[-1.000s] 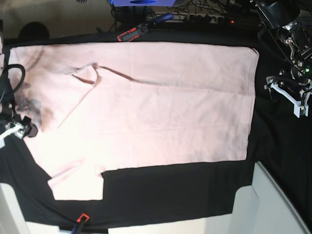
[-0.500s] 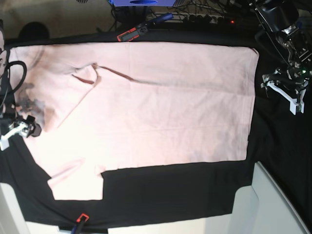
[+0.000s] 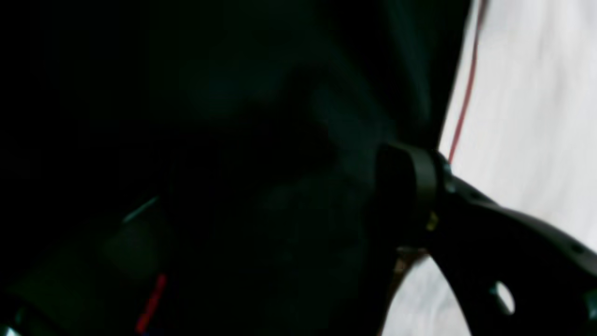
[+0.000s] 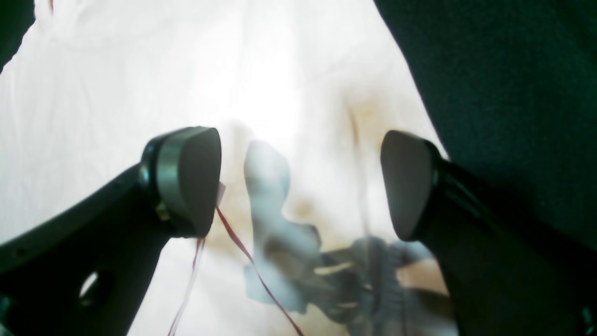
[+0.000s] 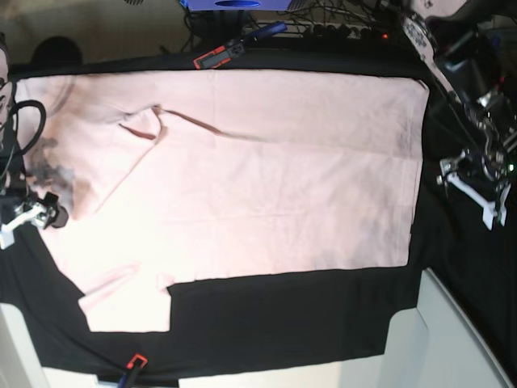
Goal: Fold the T-shirt properly
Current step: 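Move both grippers along the shirt's side edges to mid-length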
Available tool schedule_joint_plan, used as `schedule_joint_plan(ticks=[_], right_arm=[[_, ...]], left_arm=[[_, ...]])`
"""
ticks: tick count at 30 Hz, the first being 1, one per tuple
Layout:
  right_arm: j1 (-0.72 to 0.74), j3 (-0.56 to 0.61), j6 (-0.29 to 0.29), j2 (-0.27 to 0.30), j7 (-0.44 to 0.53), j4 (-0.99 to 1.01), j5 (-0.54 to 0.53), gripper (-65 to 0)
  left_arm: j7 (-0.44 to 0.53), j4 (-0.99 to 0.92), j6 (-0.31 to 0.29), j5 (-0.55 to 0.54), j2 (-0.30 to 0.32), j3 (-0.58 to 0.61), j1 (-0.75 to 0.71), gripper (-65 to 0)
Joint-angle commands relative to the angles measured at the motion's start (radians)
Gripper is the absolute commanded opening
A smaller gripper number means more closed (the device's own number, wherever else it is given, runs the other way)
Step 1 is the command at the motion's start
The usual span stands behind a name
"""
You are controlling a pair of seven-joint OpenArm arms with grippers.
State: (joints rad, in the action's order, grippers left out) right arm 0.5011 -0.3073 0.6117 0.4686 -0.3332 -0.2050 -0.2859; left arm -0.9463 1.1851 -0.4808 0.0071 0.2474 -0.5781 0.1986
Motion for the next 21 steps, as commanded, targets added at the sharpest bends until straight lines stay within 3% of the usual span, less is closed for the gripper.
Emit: schedule_joint_plan(ticks=[1, 5, 9, 16, 21], right_arm=[[0.011, 0.001, -0.04, 0.008, -0.02, -0.004, 0.017, -14.4], [0.011, 0.001, -0.077, 0.005, -0.02, -0.004, 0.017, -14.4], [0.011, 0.001, -0.079, 0.003, -0.02, -0.004, 0.018, -14.2], [0.009, 0.003, -0.075, 0.009, -0.02, -0.004, 0.018, -14.2], [0.009, 0.003, -0.074, 0.009, -0.02, -0.004, 0.018, -14.2]], left_arm=[[0.008, -0.001, -0.005, 0.038, 0.013, 0.022, 0.029, -13.9], [0.008, -0.07, -0.005, 0.164, 0.003, 0.14, 0.094, -13.9], [0.008, -0.182, -0.005, 0.126, -0.007, 0.149, 0.167, -13.9], [0.011, -0.261, -0.005, 0.109, 0.005, -0.049, 0.232, -13.9], [0.025, -0.386, -0.011, 0.1, 0.04, -0.052, 0.307, -13.8]])
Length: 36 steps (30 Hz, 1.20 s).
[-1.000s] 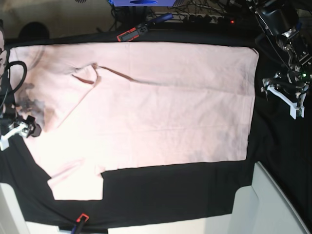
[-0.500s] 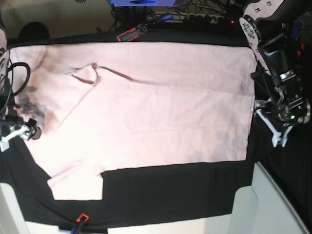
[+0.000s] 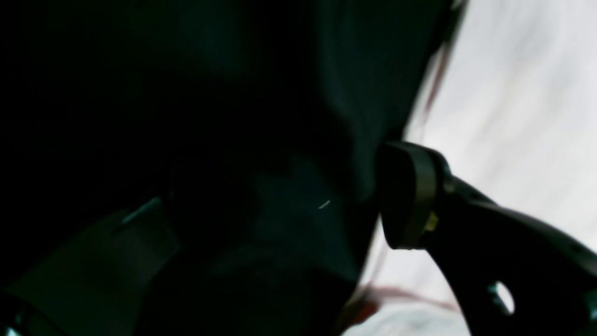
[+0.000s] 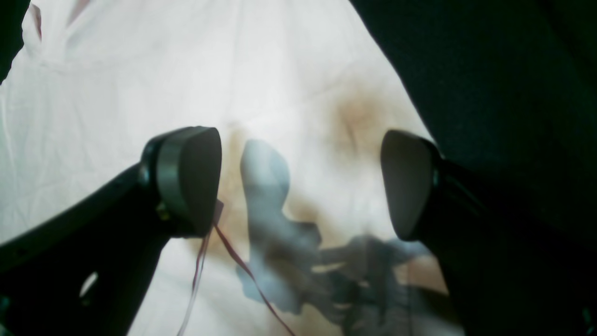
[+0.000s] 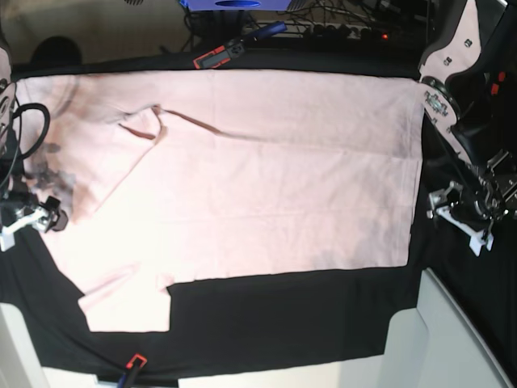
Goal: Fold the T-shirt properly
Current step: 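Move both grippers along the shirt's side edges to mid-length, then lower both grippers and pinch the shirt's side edges at mid-length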
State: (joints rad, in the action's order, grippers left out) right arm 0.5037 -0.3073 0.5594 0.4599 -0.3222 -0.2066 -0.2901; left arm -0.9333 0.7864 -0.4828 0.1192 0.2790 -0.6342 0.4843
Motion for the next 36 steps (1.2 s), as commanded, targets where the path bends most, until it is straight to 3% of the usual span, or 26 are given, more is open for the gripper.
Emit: schedule_joint_plan(ticks=[1, 3, 6, 11, 14, 18, 34, 36], right_arm=[[0.006, 0.003, -0.022, 0.018, -0.032, -0.003, 0.022, -14.2], [0.006, 0.003, -0.022, 0.018, -0.032, -0.003, 0.022, -14.2], [0.005, 0.003, -0.022, 0.018, -0.032, -0.003, 0.022, -14.2], [0.005, 0.003, -0.022, 0.02, -0.032, -0.003, 0.022, -14.1], [0.005, 0.003, -0.02, 0.02, -0.032, -0.003, 0.024, -14.1], [0.008, 0.001, -0.02, 0.013, -0.032, -0.015, 0.11, -14.1], [0.006, -0.002, -0.02, 0.0, -0.032, -0.043, 0.131, -14.1], [0.006, -0.002, -0.02, 0.0, -0.032, -0.043, 0.131, -14.1]], left_arm=[[0.036, -0.014, -0.011, -0.013, 0.009, 0.0, 0.034, -13.8], [0.081, -0.06, -0.023, -0.013, 0.009, -0.003, 0.047, -13.8], [0.112, -0.138, -0.092, -0.06, 0.009, -0.005, 0.066, -13.8], [0.173, -0.253, -0.087, -0.195, 0.041, 0.003, 0.075, -13.8], [0.213, -0.301, -0.084, -0.194, 0.052, 0.003, 0.081, -13.8], [0.216, -0.312, -0.017, -0.2, 0.045, 0.004, 0.077, -13.8], [0.21, -0.299, -0.017, -0.192, -0.047, 0.006, 0.095, -14.1], [0.198, -0.298, -0.017, -0.194, -0.047, 0.006, 0.095, -16.8]])
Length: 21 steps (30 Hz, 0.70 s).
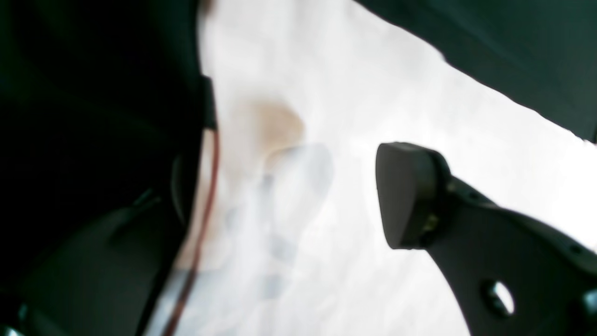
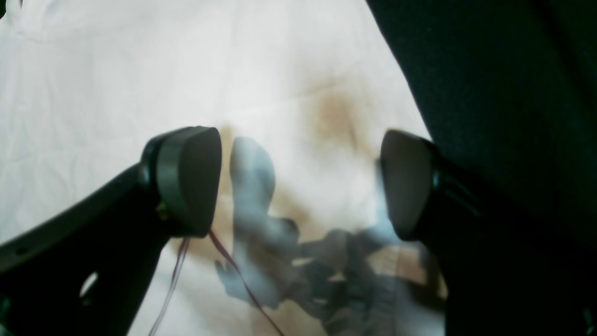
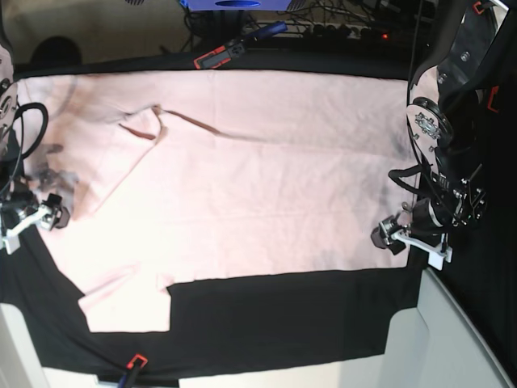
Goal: Fold the T-shirt properly
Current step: 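Lower both grippers and pinch the shirt's side edges at mid-length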
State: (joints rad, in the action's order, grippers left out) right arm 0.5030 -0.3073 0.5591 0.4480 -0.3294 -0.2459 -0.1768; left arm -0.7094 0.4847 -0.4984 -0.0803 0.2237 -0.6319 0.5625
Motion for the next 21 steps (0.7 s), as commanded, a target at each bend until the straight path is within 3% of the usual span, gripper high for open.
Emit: schedule_joint_plan(ticks=[1, 9, 21], right_arm=[[0.007, -0.002, -0.02, 0.011, -0.024, -0.003, 0.018, -14.1], [0.009, -0.002, -0.02, 0.01, -0.024, -0.003, 0.018, -14.1], [0.006, -0.002, -0.027, -0.01, -0.023, -0.066, 0.018, -14.2]], left_arm=[[-0.037, 0.009, -0.001, 0.0, 0.012, 0.004, 0.017, -19.8], [-0.048, 0.049, 0.005, 0.003, 0.009, 0.004, 0.014, -61.3], [-0.046, 0.056, 0.004, 0.009, 0.01, 0.004, -0.035, -62.8]])
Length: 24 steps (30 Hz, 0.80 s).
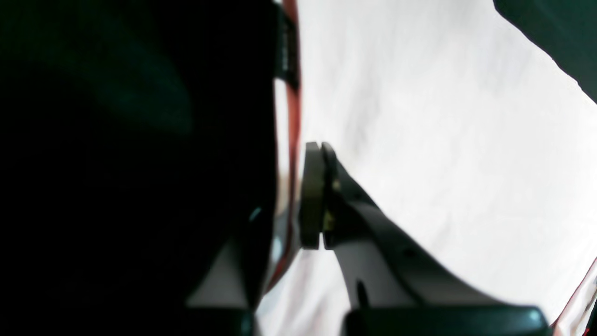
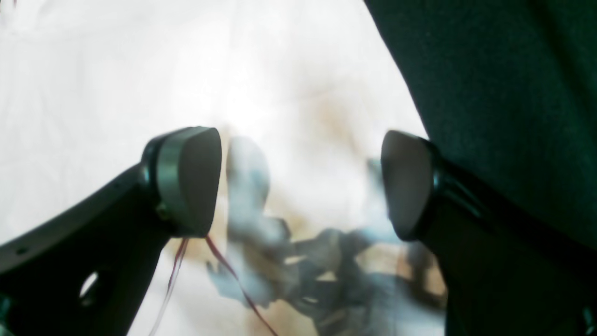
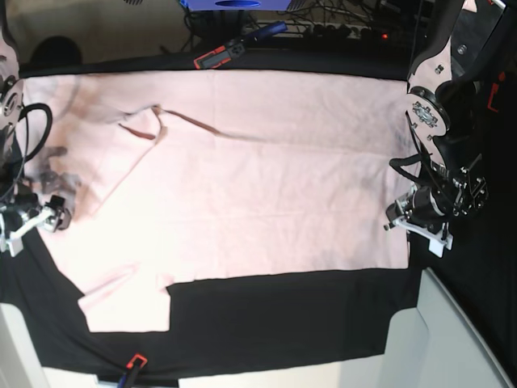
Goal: Fold the T-shirt properly
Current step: 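Lower both grippers and pinch the shirt's side edges at mid-length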
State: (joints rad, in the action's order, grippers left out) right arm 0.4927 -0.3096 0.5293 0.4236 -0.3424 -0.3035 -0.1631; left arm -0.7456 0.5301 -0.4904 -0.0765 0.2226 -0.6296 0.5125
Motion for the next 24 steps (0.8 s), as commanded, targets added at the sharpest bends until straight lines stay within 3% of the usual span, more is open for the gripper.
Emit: schedule_joint_plan(ticks=[1, 8, 11, 17, 24], right_arm=[[0.013, -0.003, 0.002, 0.014, -0.01, -0.015, 0.004, -14.2], [0.014, -0.006, -0.01, 0.013, -0.011, -0.058, 0.004, -14.2], [0.017, 0.0, -0.091, 0.016, -0.011, -0.079, 0.006, -14.2], [0.019, 0.003, -0.157, 0.016, -0.011, -0.119, 0.007, -13.8], [0.016, 0.008, -0.159, 0.004, -0.011, -0.109, 0.009, -13.8]], left_arm=[[-0.009, 0.011, -0.003, 0.004, 0.011, 0.001, 0.01, -65.0], [-0.007, 0.011, -0.003, 0.005, 0.018, 0.001, 0.01, -65.0], [-0.007, 0.011, -0.003, 0.005, 0.019, 0.001, 0.01, -65.0], [-0.007, 0.032, -0.003, 0.005, 0.019, 0.001, 0.008, -65.0], [-0.013, 0.117, -0.003, 0.005, 0.011, 0.001, -0.021, -65.0]])
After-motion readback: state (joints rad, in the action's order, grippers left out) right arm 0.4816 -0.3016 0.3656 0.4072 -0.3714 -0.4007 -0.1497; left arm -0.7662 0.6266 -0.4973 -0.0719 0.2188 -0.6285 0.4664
